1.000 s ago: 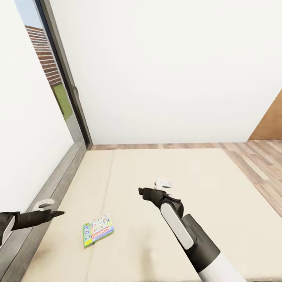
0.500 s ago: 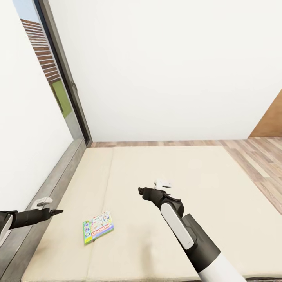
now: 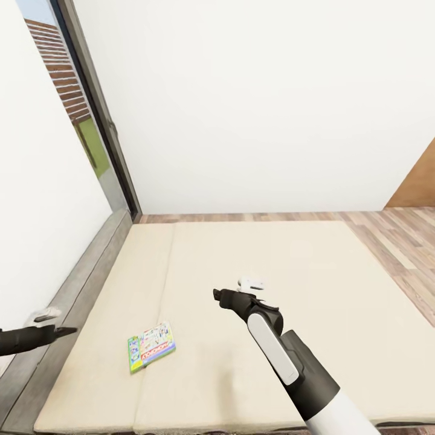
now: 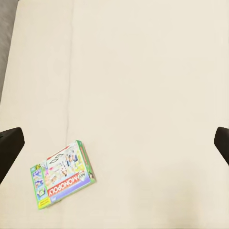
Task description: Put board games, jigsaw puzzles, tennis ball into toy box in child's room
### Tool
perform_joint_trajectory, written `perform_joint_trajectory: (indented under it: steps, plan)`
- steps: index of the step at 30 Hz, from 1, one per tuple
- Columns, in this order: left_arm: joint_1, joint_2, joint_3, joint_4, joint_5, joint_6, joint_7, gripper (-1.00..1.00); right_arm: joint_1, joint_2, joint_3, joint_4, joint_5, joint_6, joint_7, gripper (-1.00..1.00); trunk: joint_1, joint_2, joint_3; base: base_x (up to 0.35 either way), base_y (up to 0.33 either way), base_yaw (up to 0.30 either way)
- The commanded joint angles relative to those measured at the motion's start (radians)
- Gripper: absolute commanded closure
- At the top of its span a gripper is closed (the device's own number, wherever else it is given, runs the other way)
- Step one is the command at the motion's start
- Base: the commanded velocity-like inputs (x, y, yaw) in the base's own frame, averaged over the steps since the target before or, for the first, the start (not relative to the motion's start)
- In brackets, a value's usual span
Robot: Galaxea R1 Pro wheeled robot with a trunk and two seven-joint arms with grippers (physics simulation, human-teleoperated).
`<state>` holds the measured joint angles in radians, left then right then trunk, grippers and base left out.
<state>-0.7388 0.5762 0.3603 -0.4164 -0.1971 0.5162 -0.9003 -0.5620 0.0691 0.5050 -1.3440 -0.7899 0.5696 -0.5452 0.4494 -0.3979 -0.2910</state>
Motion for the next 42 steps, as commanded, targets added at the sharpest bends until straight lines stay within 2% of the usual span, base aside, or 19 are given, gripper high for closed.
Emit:
perform_joint_trajectory:
  steps: [1,6,10,30,42]
  plan:
    - [0.0,0.004,0.008,0.004,-0.012,0.007,-0.008,-1.0,-0.001,0.0,0.002,-0.001,-0.009,0.001,-0.01,-1.0,0.001,-0.002,-0.004,0.0,0.0,0.0]
    - [0.011,0.022,0.008,0.027,-0.032,0.007,-0.011,-1.0,-0.001,0.0,0.003,-0.002,-0.009,0.002,-0.01,-1.0,0.001,-0.002,-0.012,0.0,0.0,0.0]
    - [0.015,0.025,0.008,0.032,-0.037,0.006,-0.012,-1.0,-0.001,0.0,0.003,-0.007,-0.009,0.003,-0.01,-1.0,0.001,-0.002,-0.018,0.0,0.0,0.0]
    - [0.015,0.019,0.014,0.024,-0.035,0.001,-0.013,-1.0,-0.001,-0.002,0.001,-0.032,-0.011,0.006,-0.01,-1.0,0.001,-0.002,-0.051,0.0,0.0,0.0]
    - [0.015,0.013,0.013,0.022,-0.037,-0.039,-0.002,-1.0,-0.001,-0.002,0.001,-0.032,-0.011,0.006,-0.01,-1.0,0.001,-0.002,-0.07,0.0,0.0,0.0]
